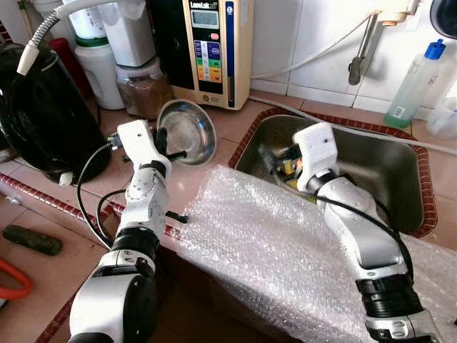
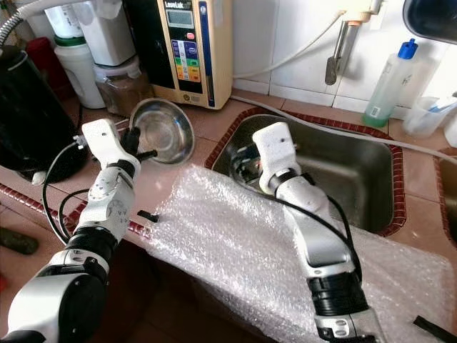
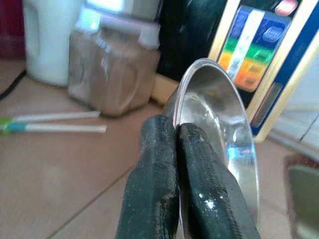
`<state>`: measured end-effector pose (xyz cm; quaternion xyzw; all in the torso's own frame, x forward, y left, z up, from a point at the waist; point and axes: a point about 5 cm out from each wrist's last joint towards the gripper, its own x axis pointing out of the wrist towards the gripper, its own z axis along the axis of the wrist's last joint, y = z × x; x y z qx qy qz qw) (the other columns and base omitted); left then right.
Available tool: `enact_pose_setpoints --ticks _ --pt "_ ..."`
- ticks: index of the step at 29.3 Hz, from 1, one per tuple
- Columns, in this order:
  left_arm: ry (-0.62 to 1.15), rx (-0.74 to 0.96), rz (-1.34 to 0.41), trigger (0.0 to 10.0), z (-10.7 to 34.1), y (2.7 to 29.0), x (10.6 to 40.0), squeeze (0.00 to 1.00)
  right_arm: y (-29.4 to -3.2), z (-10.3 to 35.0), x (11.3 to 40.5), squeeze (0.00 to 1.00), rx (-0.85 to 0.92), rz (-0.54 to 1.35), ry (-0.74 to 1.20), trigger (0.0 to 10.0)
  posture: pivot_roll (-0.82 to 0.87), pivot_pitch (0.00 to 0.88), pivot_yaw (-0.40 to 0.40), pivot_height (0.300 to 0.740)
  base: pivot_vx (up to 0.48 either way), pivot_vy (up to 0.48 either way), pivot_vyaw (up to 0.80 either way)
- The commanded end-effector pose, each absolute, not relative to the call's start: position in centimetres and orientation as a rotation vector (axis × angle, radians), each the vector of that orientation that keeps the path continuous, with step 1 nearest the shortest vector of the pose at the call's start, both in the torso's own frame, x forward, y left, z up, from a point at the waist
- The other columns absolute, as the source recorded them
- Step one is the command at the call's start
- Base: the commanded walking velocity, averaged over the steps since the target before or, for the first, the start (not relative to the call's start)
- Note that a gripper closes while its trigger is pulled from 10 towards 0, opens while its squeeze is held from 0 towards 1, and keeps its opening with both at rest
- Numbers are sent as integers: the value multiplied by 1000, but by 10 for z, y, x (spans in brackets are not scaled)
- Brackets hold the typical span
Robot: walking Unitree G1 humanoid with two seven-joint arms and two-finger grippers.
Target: Kitchen organization
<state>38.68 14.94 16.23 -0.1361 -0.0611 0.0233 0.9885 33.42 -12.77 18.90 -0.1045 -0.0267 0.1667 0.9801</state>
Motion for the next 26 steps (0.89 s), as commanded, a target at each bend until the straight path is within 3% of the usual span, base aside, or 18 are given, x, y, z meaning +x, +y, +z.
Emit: enact_pose_setpoints --ticks 1,9,17,26 --pt "-171 -251 33 0 171 149 387 0 -125 193 337 0 -191 335 -69 10000 -6 0 63 740 0 0 0" --pt "-259 -224 -34 0 182 140 381 0 -119 190 343 0 -140 332 -76 10000 1 0 56 740 0 0 0" --pt "-381 -304 -266 0 205 111 372 0 -121 198 357 0 -36 294 -97 10000 9 0 57 740 0 0 0" --pt "-414 -333 -410 0 214 85 360 0 -125 209 374 0 34 259 -121 10000 20 0 50 740 0 0 0"
